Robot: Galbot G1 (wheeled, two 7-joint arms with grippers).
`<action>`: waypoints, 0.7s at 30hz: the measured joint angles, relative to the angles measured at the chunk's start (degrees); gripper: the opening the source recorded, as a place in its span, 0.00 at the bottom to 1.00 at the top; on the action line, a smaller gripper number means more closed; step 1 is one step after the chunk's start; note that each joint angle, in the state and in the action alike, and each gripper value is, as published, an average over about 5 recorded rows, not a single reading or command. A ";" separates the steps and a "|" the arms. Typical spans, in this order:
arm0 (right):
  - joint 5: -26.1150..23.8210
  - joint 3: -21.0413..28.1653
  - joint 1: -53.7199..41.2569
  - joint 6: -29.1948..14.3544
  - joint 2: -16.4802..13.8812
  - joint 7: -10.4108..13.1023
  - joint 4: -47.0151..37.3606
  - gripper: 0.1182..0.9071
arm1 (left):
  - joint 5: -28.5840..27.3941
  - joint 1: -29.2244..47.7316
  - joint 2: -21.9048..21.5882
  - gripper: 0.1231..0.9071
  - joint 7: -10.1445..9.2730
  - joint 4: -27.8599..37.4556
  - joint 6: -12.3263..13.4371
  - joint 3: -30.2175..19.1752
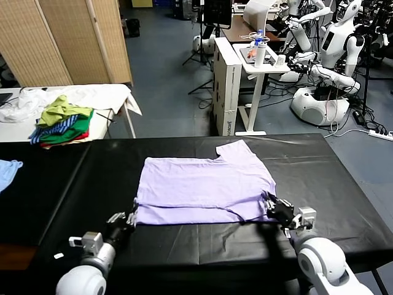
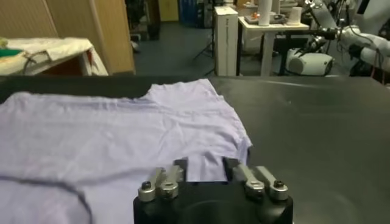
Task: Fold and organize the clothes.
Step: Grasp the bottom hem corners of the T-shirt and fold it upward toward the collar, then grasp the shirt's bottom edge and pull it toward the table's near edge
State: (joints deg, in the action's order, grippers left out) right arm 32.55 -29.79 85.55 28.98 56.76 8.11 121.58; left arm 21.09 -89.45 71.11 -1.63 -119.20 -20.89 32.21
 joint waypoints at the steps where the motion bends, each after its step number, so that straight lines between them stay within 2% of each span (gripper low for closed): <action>1: -0.18 -0.31 0.96 -0.02 -0.05 -0.03 0.33 1.00 | -0.07 -0.67 0.16 0.84 0.03 -0.42 -0.06 0.05; 3: -0.53 -0.75 2.51 -0.14 -0.10 -0.10 0.65 1.00 | -0.08 -1.94 0.42 0.94 0.11 -1.06 -0.12 0.07; 8: -1.07 -1.08 4.26 -0.64 -0.11 -0.25 0.64 0.98 | 0.46 -3.35 0.84 1.00 0.18 -1.39 -0.20 0.08; 12: -1.19 -1.13 4.33 -0.88 -0.19 -0.37 0.11 0.80 | 0.63 -3.93 1.02 1.00 0.24 -1.40 -0.22 0.09; 15: -1.17 -1.22 4.41 -0.90 -0.34 -0.45 -0.07 0.69 | 0.60 -4.23 1.10 0.96 0.29 -1.40 -0.19 0.10; 21: -0.08 -2.04 5.18 -0.89 -0.82 -0.58 0.32 0.62 | 0.46 -4.60 0.98 0.66 0.34 -1.40 -0.06 0.20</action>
State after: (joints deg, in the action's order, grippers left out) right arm 32.47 -31.83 90.72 28.09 55.94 7.52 121.90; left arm 21.55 -94.05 72.09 -1.29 -120.60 -20.95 32.41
